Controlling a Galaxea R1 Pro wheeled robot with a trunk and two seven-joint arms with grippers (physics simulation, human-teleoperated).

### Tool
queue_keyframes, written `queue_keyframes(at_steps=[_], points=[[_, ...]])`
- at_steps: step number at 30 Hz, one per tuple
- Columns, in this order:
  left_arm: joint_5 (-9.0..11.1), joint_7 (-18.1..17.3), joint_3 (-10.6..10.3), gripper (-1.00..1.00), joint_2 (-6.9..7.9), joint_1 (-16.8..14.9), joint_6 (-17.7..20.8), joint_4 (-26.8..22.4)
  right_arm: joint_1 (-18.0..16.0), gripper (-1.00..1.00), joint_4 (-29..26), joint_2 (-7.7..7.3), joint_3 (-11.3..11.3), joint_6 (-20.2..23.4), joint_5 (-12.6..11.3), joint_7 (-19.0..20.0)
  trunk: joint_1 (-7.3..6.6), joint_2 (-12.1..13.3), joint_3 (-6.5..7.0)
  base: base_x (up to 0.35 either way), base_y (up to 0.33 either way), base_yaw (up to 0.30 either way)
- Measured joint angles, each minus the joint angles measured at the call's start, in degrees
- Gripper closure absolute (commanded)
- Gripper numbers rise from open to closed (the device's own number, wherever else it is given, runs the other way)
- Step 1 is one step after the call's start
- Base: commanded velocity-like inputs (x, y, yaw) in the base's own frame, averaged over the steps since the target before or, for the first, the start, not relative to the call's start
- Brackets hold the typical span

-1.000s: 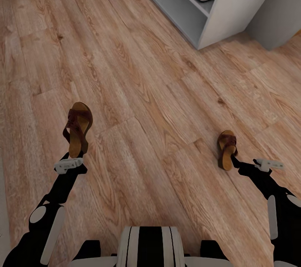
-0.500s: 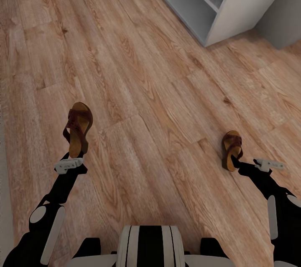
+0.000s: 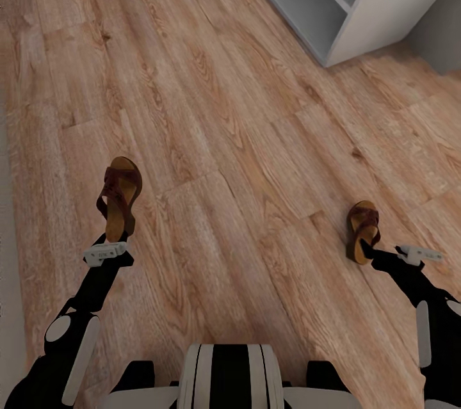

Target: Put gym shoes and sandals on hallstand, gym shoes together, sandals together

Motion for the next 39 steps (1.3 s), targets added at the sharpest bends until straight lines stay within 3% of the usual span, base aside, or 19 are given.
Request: queue_keyframes(at_steps=[12,39], points=[[-0.1,0.0,0.1,1.0,0.0,0.0,0.0,0.1,-1.2,-1.0,2.5,-1.75,-1.6,0.0,-0.4,-0.1,0.0,0.0,-0.72,0.0,0.0,0.053],[-0.2,0.0,0.1,1.0,0.0,0.0,-0.1,0.5,-2.3,-1.0,9.8,-1.85,-2.5,-1.9,-0.7,-1.6,0.0,0.0,-0.8,0.0,0.0,0.002]])
